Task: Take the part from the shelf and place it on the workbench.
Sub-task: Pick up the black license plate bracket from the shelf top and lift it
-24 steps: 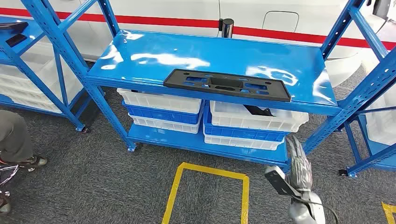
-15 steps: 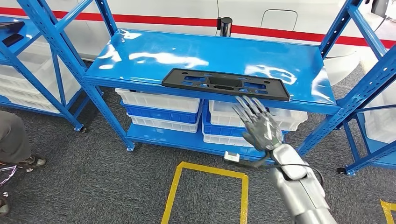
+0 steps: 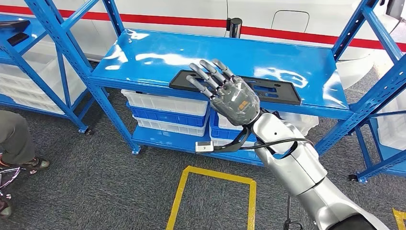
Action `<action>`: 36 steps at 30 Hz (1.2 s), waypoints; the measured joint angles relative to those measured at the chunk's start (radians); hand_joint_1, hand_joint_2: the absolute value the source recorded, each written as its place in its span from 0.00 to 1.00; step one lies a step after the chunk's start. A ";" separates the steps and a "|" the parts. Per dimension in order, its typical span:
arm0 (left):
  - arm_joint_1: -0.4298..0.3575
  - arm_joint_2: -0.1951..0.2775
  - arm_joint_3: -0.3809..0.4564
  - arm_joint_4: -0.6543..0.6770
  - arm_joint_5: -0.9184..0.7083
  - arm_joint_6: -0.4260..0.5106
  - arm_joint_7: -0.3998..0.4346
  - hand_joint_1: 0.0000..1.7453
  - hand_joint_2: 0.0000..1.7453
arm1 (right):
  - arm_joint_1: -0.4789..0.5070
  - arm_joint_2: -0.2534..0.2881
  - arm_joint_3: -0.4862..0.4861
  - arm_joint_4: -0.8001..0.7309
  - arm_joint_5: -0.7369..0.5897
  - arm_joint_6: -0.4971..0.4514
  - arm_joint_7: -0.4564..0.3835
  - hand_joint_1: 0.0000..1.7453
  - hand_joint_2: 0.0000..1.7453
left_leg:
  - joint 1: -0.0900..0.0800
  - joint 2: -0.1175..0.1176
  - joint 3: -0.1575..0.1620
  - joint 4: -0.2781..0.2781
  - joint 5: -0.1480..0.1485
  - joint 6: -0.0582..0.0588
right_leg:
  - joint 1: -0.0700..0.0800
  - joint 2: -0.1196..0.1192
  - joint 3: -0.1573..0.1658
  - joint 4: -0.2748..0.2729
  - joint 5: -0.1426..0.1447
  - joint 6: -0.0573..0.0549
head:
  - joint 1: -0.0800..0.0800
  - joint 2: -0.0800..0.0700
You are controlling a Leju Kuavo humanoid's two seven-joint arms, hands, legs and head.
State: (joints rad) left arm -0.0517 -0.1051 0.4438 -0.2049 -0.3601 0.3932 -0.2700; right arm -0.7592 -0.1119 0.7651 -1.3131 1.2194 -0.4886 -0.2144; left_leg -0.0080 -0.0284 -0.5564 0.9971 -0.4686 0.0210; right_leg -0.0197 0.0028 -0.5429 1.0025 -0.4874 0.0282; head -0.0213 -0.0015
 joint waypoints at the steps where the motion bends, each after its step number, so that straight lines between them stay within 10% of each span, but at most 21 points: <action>1: 0.000 -0.001 -0.001 0.000 -0.002 0.001 0.003 0.00 0.00 | -0.005 0.003 0.016 0.002 0.001 0.002 0.009 0.00 1.00 | 0.000 0.000 0.000 0.000 0.000 0.000 | 0.000 0.000 0.000 0.000 0.000 0.000 | 0.000 0.000; 36: 0.000 -0.010 0.000 0.000 0.001 0.007 0.016 0.00 0.00 | -0.051 0.077 0.128 0.211 -0.121 0.074 0.037 0.00 1.00 | 0.001 0.001 0.000 0.000 0.000 0.000 | 0.000 0.000 0.000 0.000 0.000 0.000 | 0.000 0.000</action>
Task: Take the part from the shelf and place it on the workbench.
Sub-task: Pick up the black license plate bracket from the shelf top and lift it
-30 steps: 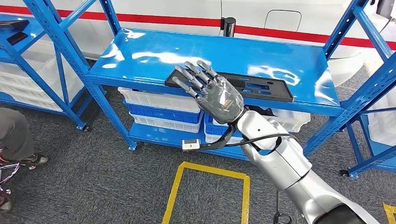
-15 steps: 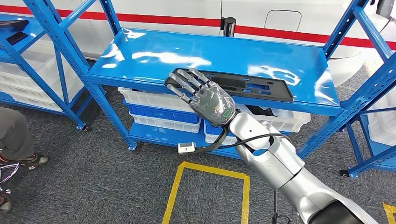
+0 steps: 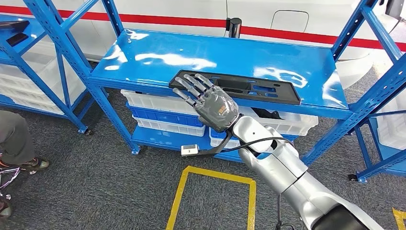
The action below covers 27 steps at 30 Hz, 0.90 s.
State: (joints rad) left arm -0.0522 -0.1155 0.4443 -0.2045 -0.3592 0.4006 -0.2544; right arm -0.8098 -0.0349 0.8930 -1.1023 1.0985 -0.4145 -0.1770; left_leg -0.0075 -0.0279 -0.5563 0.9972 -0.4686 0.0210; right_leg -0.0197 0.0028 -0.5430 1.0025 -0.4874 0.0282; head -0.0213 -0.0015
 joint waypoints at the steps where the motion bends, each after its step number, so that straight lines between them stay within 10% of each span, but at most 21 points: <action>1: 0.000 -0.001 0.001 0.000 -0.001 0.000 0.000 0.00 0.00 | 0.000 0.007 0.000 0.024 -0.003 -0.002 0.002 0.00 1.00 | 0.000 0.000 0.000 0.000 0.000 0.000 | 0.000 0.000 0.000 0.000 0.000 0.000 | 0.000 0.000; 27: 0.003 -0.001 0.014 0.001 -0.039 -0.013 -0.007 0.00 0.00 | -0.135 0.073 -0.116 0.678 -0.069 -0.025 0.156 0.00 1.00 | 0.000 -0.002 0.000 0.001 0.000 0.000 | 0.000 0.000 0.000 0.000 0.000 0.000 | 0.000 0.000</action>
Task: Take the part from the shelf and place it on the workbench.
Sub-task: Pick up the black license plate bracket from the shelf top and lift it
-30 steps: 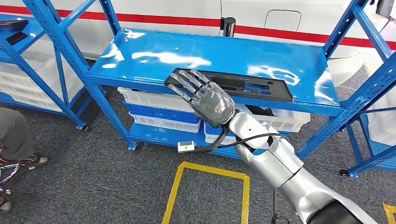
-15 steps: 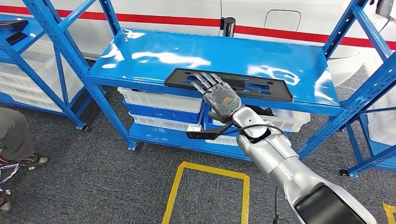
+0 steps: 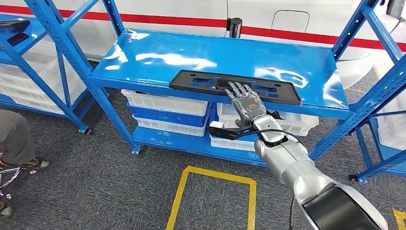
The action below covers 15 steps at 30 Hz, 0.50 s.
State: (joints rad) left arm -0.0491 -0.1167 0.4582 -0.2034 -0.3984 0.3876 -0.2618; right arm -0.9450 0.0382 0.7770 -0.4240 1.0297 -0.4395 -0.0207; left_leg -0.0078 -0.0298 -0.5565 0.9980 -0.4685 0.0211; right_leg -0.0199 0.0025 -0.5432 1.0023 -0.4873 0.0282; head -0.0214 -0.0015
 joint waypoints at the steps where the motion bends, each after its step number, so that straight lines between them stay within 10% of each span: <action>1: 0.000 0.000 0.002 0.000 0.000 0.000 -0.001 0.00 0.00 | -0.003 -0.007 -0.008 0.008 -0.003 0.000 0.003 0.00 1.00 | 0.000 0.000 0.000 0.000 0.000 0.000 | 0.000 0.000 0.000 0.000 0.000 0.000 | 0.000 0.000; 15: 0.001 0.000 0.016 0.001 -0.015 0.000 -0.003 0.00 0.00 | -0.022 -0.073 -0.102 0.050 -0.031 -0.047 -0.006 0.00 1.00 | 0.000 0.000 0.000 0.001 0.000 0.000 | 0.000 0.000 0.000 0.000 0.000 0.000 | 0.000 0.000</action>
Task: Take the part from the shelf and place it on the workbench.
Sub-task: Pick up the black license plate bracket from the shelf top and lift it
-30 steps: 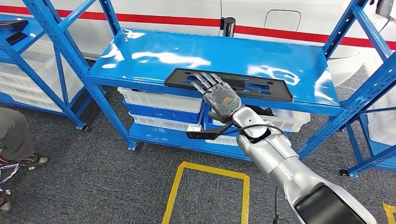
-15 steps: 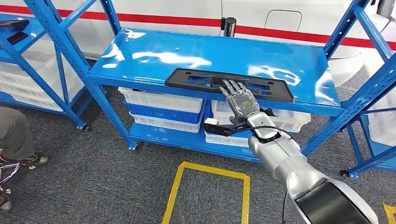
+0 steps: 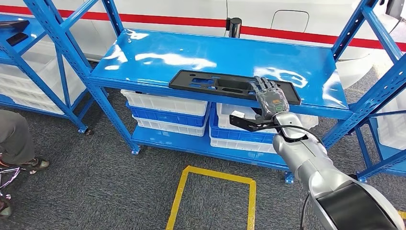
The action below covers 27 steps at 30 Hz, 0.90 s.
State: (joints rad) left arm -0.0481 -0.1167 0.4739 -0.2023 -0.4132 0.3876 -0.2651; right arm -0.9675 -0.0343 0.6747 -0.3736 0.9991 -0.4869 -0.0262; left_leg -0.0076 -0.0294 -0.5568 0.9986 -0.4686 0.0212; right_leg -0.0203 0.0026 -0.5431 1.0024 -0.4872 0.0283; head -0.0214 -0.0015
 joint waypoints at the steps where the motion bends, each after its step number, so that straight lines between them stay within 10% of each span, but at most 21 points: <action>1: 0.000 0.000 0.001 0.000 -0.002 0.000 0.000 0.00 0.00 | -0.001 -0.001 -0.007 0.000 0.000 -0.012 -0.006 0.00 1.00 | 0.000 0.000 0.000 0.000 0.000 0.000 | 0.000 0.000 0.000 0.000 0.000 0.000 | 0.000 0.000; 27: -0.001 0.001 0.011 0.000 -0.010 -0.028 -0.026 0.00 0.00 | -0.015 0.001 -0.057 -0.001 0.035 -0.044 -0.022 0.00 1.00 | 0.000 0.001 0.000 0.000 0.000 0.000 | 0.000 0.000 0.000 0.000 0.000 0.000 | 0.000 0.000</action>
State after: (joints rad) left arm -0.0489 -0.1162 0.4847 -0.2022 -0.4229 0.3597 -0.2913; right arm -0.9825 -0.0336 0.6175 -0.3748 1.0345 -0.5314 -0.0480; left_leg -0.0077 -0.0287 -0.5567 0.9986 -0.4685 0.0212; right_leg -0.0202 0.0026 -0.5430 1.0024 -0.4872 0.0283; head -0.0214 -0.0015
